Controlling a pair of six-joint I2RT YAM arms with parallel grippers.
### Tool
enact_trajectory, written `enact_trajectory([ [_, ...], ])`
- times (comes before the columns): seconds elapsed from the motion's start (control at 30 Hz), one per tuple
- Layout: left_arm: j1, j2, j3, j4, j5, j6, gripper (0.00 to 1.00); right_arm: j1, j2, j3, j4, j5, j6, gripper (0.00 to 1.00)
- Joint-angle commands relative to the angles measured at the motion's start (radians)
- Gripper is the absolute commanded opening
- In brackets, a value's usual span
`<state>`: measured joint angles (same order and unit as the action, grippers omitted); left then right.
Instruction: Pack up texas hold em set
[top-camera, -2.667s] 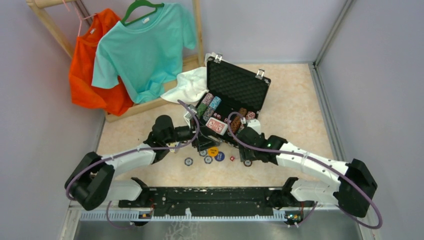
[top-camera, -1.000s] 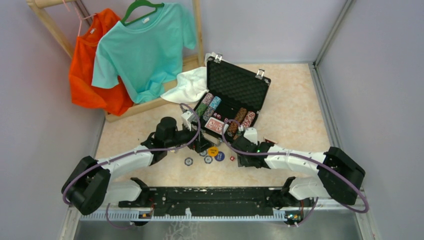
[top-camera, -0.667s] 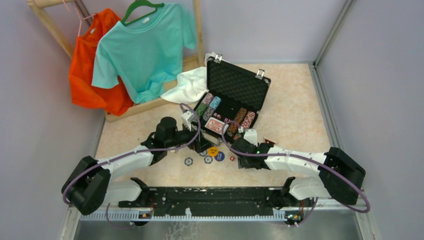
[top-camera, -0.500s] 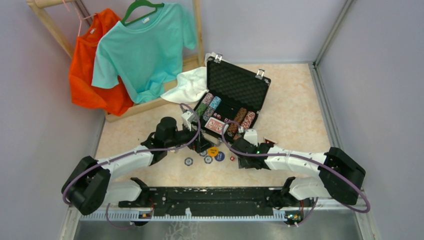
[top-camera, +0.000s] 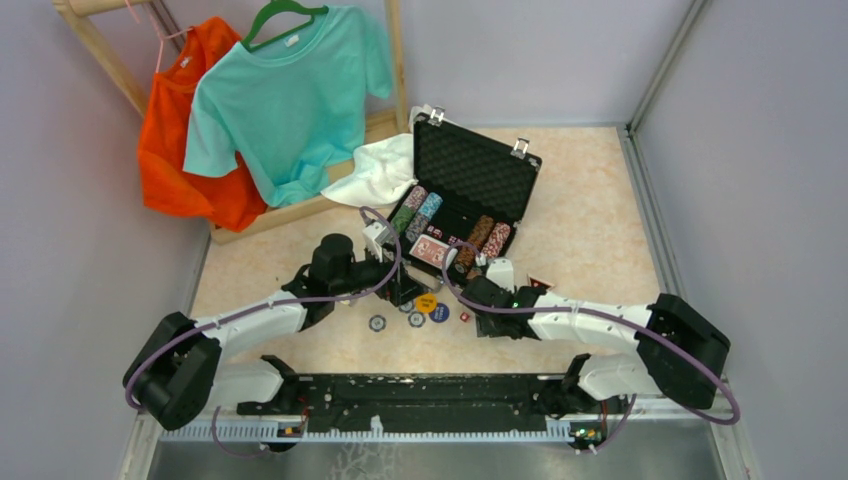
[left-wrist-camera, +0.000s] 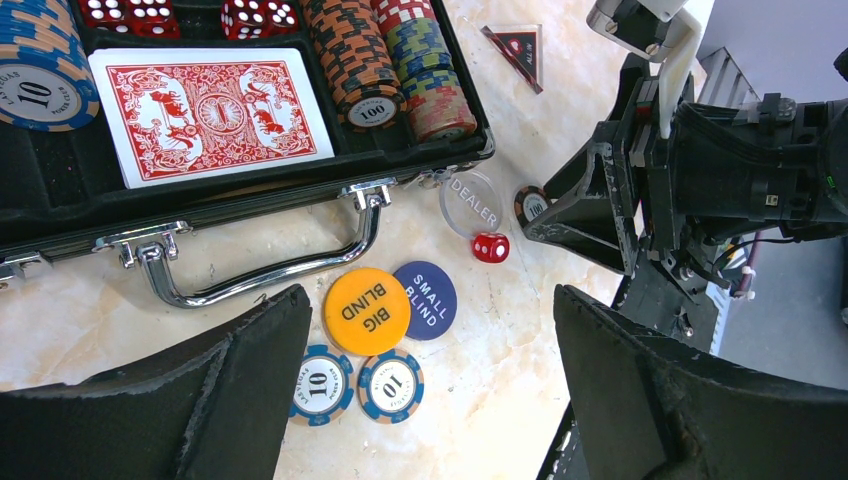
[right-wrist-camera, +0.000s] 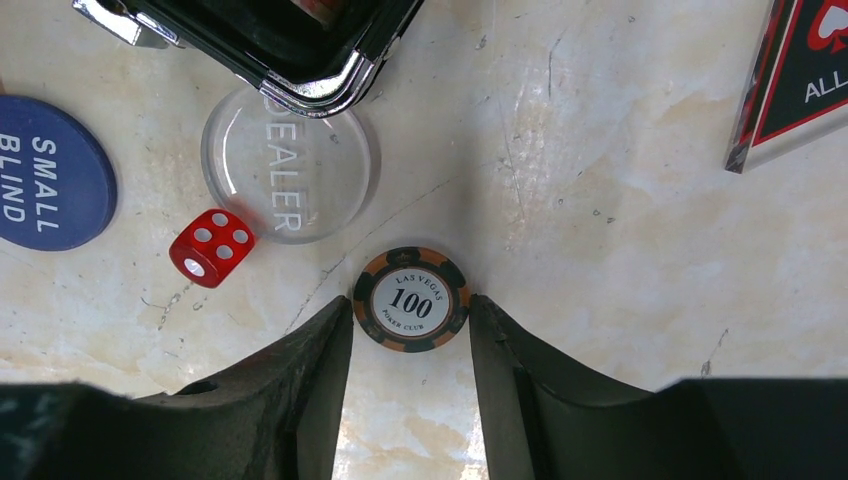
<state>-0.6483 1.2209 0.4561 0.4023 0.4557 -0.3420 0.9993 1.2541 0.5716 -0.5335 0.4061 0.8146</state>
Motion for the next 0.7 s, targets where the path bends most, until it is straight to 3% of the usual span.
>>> enact_trajectory([
  [0.0,0.003,-0.017,-0.009,0.012,0.012,0.014,0.96,0.007,0.039,0.004,-0.027,0.006,0.010,0.44],
  [0.3,0.004,-0.015,-0.007,0.010,0.014,0.012,0.97,0.006,0.001,0.015,-0.038,0.023,0.010,0.35],
  [0.67,0.008,0.040,0.023,-0.007,0.039,-0.017,0.97,0.007,-0.019,0.122,-0.095,0.058,-0.050,0.35],
])
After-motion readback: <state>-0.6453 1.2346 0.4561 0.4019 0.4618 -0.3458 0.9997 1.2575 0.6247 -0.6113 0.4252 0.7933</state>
